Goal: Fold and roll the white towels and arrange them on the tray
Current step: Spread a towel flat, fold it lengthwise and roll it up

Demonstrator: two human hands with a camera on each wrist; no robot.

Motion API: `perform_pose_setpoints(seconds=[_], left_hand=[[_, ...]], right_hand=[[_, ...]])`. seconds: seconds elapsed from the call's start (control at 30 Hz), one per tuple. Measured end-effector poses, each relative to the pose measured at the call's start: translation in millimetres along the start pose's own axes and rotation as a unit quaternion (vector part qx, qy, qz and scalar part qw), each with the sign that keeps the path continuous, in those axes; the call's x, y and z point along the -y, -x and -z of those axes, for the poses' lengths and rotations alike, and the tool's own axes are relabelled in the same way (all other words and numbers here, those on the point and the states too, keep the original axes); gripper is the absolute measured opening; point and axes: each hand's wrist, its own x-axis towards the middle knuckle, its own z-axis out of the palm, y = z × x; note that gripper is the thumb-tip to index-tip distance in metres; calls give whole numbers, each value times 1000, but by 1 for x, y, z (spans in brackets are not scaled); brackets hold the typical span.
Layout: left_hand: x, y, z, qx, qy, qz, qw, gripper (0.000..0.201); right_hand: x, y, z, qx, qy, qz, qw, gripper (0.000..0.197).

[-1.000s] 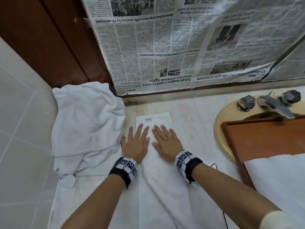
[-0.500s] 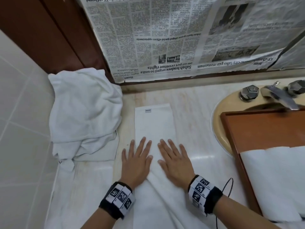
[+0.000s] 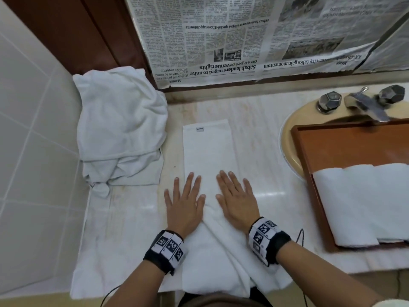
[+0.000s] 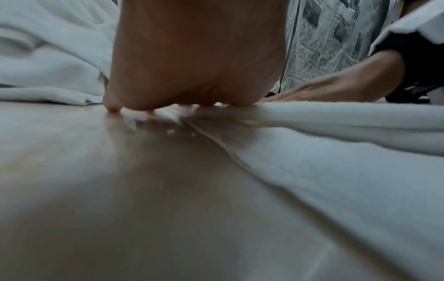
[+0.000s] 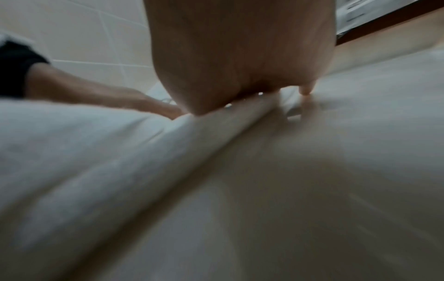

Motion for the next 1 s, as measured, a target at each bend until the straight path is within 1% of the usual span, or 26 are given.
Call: perform_pose_setpoints(seconds=[0.1, 0.2, 0.27, 0.33, 0.43, 0.5, 0.57, 0.67, 0.77, 0.8, 0.87, 0.93, 0.97, 1.0], left_hand=[[6, 3, 4, 9, -9, -12, 1000, 65], [3, -14, 12, 20, -20, -16, 999, 66], [-7, -37, 17, 16, -31, -14, 999, 65], [-19, -63, 22, 16, -38, -6, 999, 59], [-30, -99, 33, 6, -46, -1, 999, 57], [-32, -119, 41, 9, -50, 5, 999, 57], [-35, -126, 47, 15, -34, 17, 999, 57], [-39, -109, 46, -15, 17, 29, 999, 57], [-39, -71, 32, -17, 37, -4, 999, 56], [-37, -60, 26, -18, 36, -16, 999, 56], [-30, -49, 21, -36, 36, -16, 999, 56], [-24, -47, 23, -62, 59, 9, 996, 54], [-22, -46, 26, -75, 76, 13, 994, 52], [-22, -43, 28, -86, 88, 1, 992, 48]], right_hand=[[-18, 3, 5, 3, 19, -5, 1000, 60], [-28, -9, 14, 20, 20, -8, 1000, 61], [-38, -27, 23, 25, 23, -13, 999, 63], [-52, -50, 37, 44, 33, -12, 998, 66], [-70, -85, 55, 69, 41, -16, 997, 60], [-74, -107, 65, 73, 35, -12, 997, 58], [-72, -117, 72, 65, 21, -11, 998, 56], [-62, -101, 72, 23, -9, -23, 999, 56], [-49, -56, 53, 38, -1, 9, 999, 57], [-47, -44, 47, 51, 8, 12, 999, 60], [-53, -37, 40, 53, 19, -10, 998, 69], [-59, -36, 43, 37, 12, -52, 998, 60], [-58, -32, 47, 15, -8, -66, 998, 56], [-56, -24, 48, -21, -40, -70, 997, 54]])
